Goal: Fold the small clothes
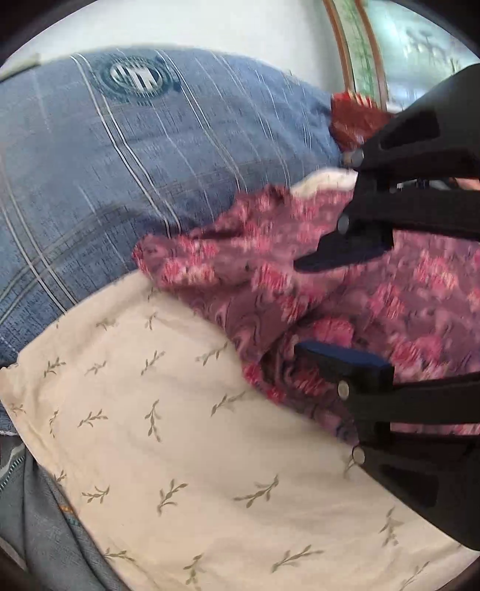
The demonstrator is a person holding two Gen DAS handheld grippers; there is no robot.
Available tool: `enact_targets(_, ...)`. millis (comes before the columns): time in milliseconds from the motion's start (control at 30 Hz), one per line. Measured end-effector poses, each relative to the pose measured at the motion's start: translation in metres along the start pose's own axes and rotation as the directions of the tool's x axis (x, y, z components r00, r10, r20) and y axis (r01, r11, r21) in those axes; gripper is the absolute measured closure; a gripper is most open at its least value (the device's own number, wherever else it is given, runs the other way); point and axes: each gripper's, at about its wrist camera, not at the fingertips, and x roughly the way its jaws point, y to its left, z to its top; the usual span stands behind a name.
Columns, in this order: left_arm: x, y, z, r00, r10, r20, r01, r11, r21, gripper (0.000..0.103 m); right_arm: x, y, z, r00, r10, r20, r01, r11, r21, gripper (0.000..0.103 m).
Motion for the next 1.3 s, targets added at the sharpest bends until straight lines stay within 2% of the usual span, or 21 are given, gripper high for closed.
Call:
enact_targets(67,0.003,-0.005,-0.001,1.0,0.003,-0.005,-0.003,1.0,0.018,0.029,-0.001,0.0,0.002,1.0,0.015,0.003,-0.015,1.0,-0.001,0.074)
enact_targets(167,0.019,-0.007,0.004,0.999,0.042,-0.025,-0.042,0.999,0.013,0.026,0.003,0.002,0.002,0.999,0.035,-0.002,-0.035,0.999,0.015,0.068)
enact_targets(233,0.027,-0.005,0.012,0.999,0.047,-0.018,-0.047,0.999,-0.016,0.03,0.008,0.004,0.003,1.0,0.018,0.0,-0.018,1.0,0.004,0.073)
enact_targets(267,0.029,-0.007,0.018,0.999,0.045,-0.012,-0.045,0.999,-0.031,0.043,0.011,0.008,0.005,1.0,-0.006,-0.007,0.005,1.0,-0.021,0.092)
enact_targets(300,0.029,-0.009,0.024,0.999,0.044,-0.01,-0.044,0.998,-0.039,0.072,0.012,0.013,0.007,1.0,-0.024,-0.013,0.023,0.999,-0.046,0.098)
enact_targets(367,0.025,-0.015,0.032,1.0,0.012,-0.006,-0.013,0.999,-0.039,0.09,0.004,0.022,0.014,1.0,0.001,0.013,-0.001,0.998,-0.064,0.099)
enact_targets(433,0.009,-0.024,0.032,0.999,0.012,0.048,-0.011,1.0,-0.006,0.091,-0.018,0.036,0.021,0.991,0.107,0.081,-0.101,0.992,-0.072,0.099)
enact_targets(533,-0.001,-0.024,0.019,0.997,0.035,0.065,-0.038,0.998,0.049,0.092,-0.035,0.039,0.022,0.984,0.127,0.128,-0.116,0.989,-0.087,0.099)
enact_targets(633,0.008,-0.008,0.007,0.993,0.112,0.042,-0.116,0.989,0.088,0.096,-0.022,0.021,0.012,0.997,0.036,0.071,-0.031,0.997,-0.071,0.099)
enact_targets(667,0.013,-0.003,0.006,0.992,0.121,0.032,-0.123,0.988,0.091,0.096,-0.01,0.009,0.004,0.999,-0.045,0.02,0.046,0.997,-0.063,0.099)
enact_targets(733,0.018,0.011,0.007,0.996,0.092,-0.003,-0.092,0.994,0.063,0.096,0.004,-0.006,-0.007,0.992,-0.112,-0.049,0.109,0.992,-0.065,0.1)
enact_targets(800,0.016,0.014,0.009,0.999,0.046,-0.015,-0.045,0.996,0.071,0.096,-0.006,-0.003,-0.012,0.992,-0.127,-0.015,0.125,0.99,-0.07,0.1)
enact_targets(833,0.014,0.014,0.01,1.0,0.024,-0.017,-0.023,0.996,0.082,0.096,-0.017,0.004,-0.011,0.985,-0.172,0.023,0.174,0.983,-0.068,0.09)
enact_targets(900,0.012,0.014,0.011,1.0,-0.02,-0.014,0.021,0.996,0.092,0.095,-0.042,0.027,-0.013,0.958,-0.234,0.166,0.25,0.964,-0.088,0.089)
enact_targets(967,0.011,0.015,0.01,0.998,-0.07,-0.005,0.071,0.992,0.105,0.088,-0.048,0.065,-0.009,0.964,-0.17,0.206,0.211,0.958,-0.196,0.088)
enact_targets(1000,0.013,0.011,0.009,0.997,-0.078,0.001,0.078,0.991,0.106,0.074,-0.04,0.086,-0.007,0.976,-0.136,0.171,0.177,0.951,-0.255,0.086)
enact_targets(1067,0.016,0.012,0.012,0.994,-0.106,-0.003,0.105,0.99,0.095,0.06,-0.013,0.125,-0.007,0.996,-0.057,0.063,0.075,0.935,-0.346,0.071)
enact_targets(1133,0.022,0.011,0.012,0.993,-0.119,-0.002,0.119,0.989,0.088,0.06,0.026,0.165,-0.009,0.998,0.033,-0.053,-0.051,0.915,-0.4,0.064)
enact_targets(1167,0.025,0.011,0.012,0.993,-0.118,0.005,0.117,0.988,0.096,0.066,0.05,0.184,-0.011,0.994,0.056,-0.098,-0.093,0.903,-0.418,0.063)
enact_targets(1200,0.028,0.01,0.012,0.995,-0.101,0.009,0.099,0.989,0.105,0.085,0.069,0.196,-0.013,0.988,0.068,-0.135,-0.12,0.894,-0.431,0.062)
enact_targets(1300,0.03,0.012,0.012,0.997,-0.077,0.001,0.077,0.99,0.118,0.091,0.139,0.233,-0.021,0.97,0.051,-0.24,-0.161,0.869,-0.468,0.062)
